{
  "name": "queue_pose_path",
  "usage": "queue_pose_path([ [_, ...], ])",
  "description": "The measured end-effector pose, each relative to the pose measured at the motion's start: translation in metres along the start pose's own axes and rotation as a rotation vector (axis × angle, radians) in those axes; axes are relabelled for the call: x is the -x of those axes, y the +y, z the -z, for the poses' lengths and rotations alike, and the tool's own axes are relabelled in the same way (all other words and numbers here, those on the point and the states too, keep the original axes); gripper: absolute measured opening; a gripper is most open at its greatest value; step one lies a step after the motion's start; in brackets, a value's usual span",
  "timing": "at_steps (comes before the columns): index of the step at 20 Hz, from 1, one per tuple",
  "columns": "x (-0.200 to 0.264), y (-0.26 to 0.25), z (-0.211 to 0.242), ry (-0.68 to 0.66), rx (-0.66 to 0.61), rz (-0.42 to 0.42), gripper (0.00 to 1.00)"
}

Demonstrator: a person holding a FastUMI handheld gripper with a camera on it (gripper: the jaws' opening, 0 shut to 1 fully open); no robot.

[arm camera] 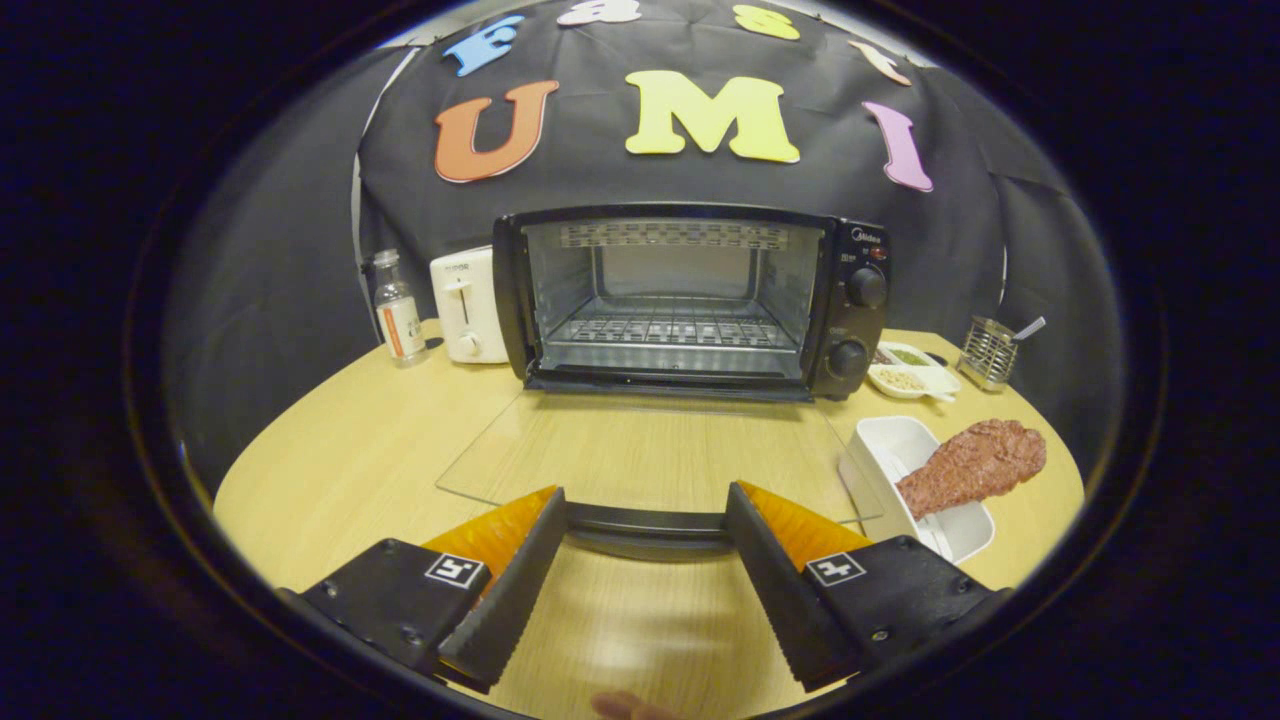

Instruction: Open the toaster oven, put the food inside, and close the toaster oven door.

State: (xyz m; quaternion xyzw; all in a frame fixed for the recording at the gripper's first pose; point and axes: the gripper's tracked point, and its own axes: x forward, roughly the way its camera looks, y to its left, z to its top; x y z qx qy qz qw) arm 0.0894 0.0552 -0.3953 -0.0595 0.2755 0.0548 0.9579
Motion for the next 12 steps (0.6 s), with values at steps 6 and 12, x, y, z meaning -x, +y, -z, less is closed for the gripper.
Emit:
queue_pose_path([
  [6,0.026,-0.004,-0.013,0.028,0.016,-0.092,1.0],
  [12,0.055,-0.066,-0.046,-0.001,-0.019,-0.052,1.0],
])
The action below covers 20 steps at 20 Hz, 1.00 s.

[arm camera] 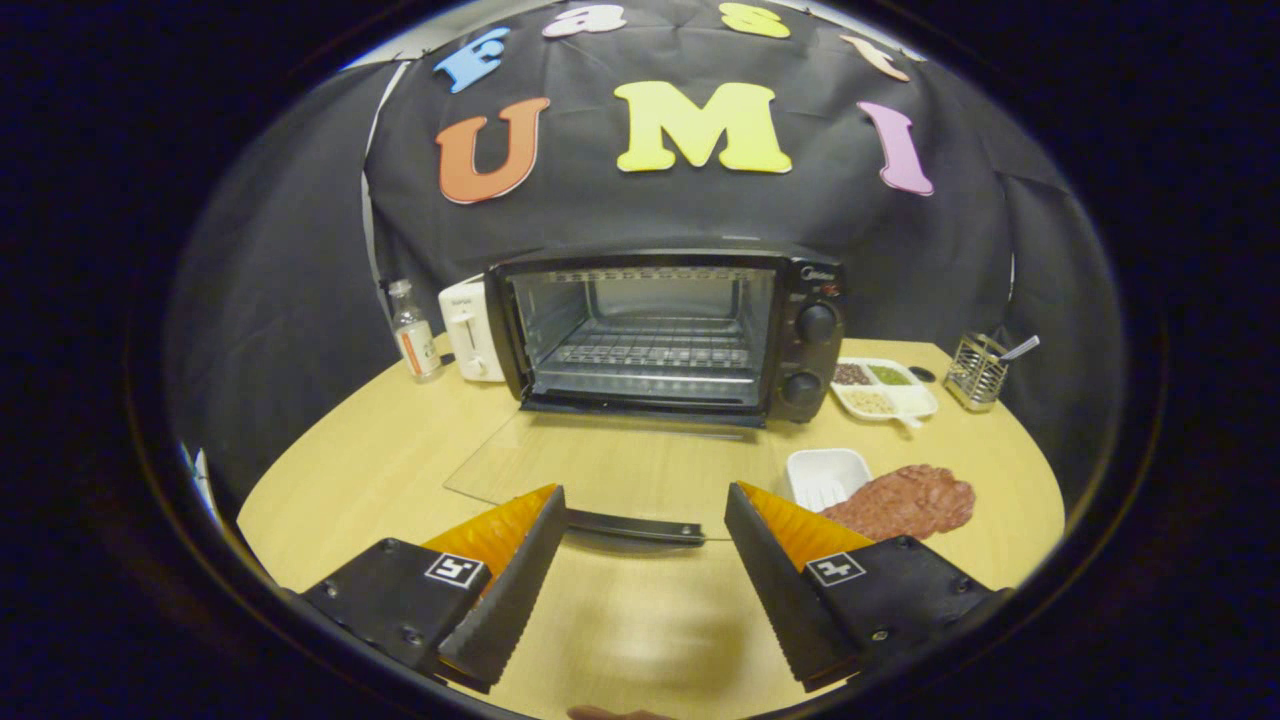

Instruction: Open the toaster oven, put the food inside, and close the toaster oven door.

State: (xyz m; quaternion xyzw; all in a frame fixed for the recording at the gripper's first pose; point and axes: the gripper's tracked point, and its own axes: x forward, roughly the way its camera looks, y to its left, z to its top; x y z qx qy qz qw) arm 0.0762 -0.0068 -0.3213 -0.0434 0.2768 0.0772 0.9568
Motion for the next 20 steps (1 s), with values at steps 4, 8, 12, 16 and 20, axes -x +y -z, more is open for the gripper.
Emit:
queue_pose_path([
  [4,0.011,-0.062,-0.014,0.005,-0.067,0.06,1.0],
  [8,0.014,-0.118,-0.02,0.034,-0.14,0.086,0.99],
  [12,0.011,-0.16,-0.014,0.066,-0.216,0.087,0.95],
  [16,0.005,-0.162,0.006,0.144,-0.353,-0.032,0.86],
  [20,0.005,-0.153,0.026,0.22,-0.411,-0.125,0.6],
])
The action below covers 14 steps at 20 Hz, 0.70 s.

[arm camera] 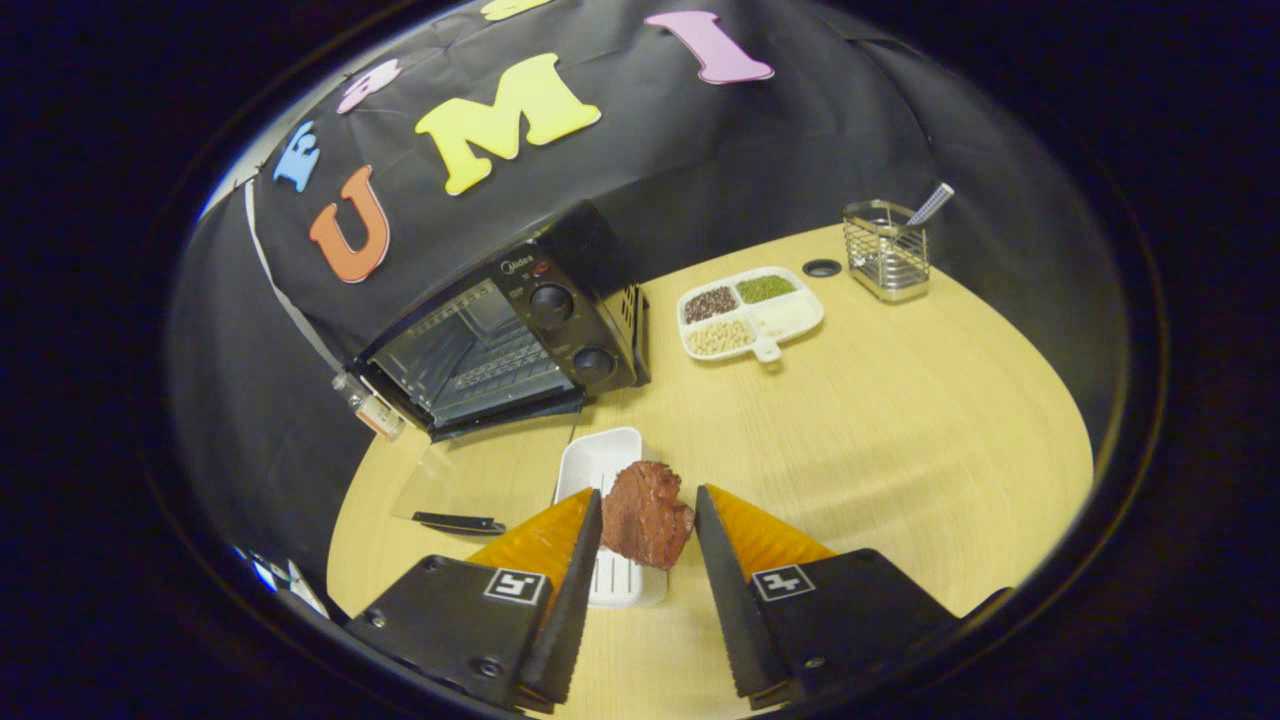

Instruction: Open the toaster oven, put the food inside, and close the toaster oven door.

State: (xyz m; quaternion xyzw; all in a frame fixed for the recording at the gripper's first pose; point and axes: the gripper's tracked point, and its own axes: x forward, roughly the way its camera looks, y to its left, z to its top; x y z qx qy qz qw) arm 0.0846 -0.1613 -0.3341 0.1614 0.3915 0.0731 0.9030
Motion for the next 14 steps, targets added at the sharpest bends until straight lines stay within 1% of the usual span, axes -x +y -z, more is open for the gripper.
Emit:
queue_pose_path([
  [1,0.0,0.005,0.004,0.013,-0.009,-0.036,0.53],
  [2,0.003,0.006,0.006,0.012,-0.002,-0.063,0.5],
  [3,0.007,0.013,0.009,0.014,-0.021,-0.106,0.37],
  [4,0.009,0.017,0.009,0.01,-0.033,-0.13,0.23],
  [5,0.012,0.017,0.011,0.01,-0.018,-0.125,0.16],
  [7,0.02,0.023,0.013,-0.016,0.037,-0.104,0.14],
  [11,0.044,0.04,0.01,-0.101,0.182,-0.044,0.14],
  [14,0.065,0.06,0.006,-0.172,0.279,-0.024,0.14],
])
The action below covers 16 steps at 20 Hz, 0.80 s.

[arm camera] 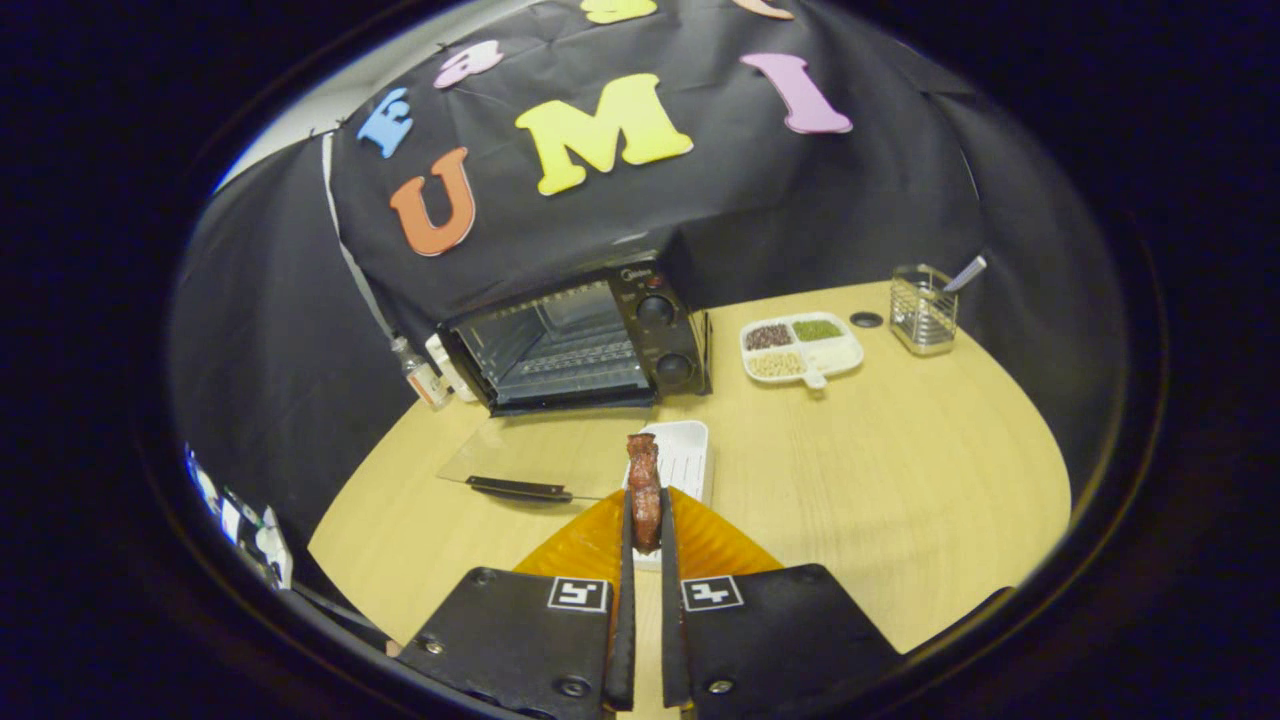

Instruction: Open the toaster oven, put the food inside, and close the toaster oven door.

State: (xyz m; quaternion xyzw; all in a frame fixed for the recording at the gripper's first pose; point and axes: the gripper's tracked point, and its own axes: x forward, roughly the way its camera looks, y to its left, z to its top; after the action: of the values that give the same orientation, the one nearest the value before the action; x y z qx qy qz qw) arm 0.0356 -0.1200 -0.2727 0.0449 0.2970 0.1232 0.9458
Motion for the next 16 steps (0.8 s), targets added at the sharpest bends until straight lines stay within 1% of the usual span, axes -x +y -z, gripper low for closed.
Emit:
queue_pose_path([
  [3,0.01,0.019,-0.003,-0.04,0.087,0.01,0.14],
  [5,0.014,0.032,-0.002,-0.058,0.122,0.009,0.14],
  [8,0.013,0.049,-0.003,-0.098,0.11,0.003,0.14],
  [11,0.0,0.062,-0.002,-0.119,0.091,0.01,0.14],
  [16,-0.036,0.087,0.011,-0.109,0.126,0.018,0.14],
])
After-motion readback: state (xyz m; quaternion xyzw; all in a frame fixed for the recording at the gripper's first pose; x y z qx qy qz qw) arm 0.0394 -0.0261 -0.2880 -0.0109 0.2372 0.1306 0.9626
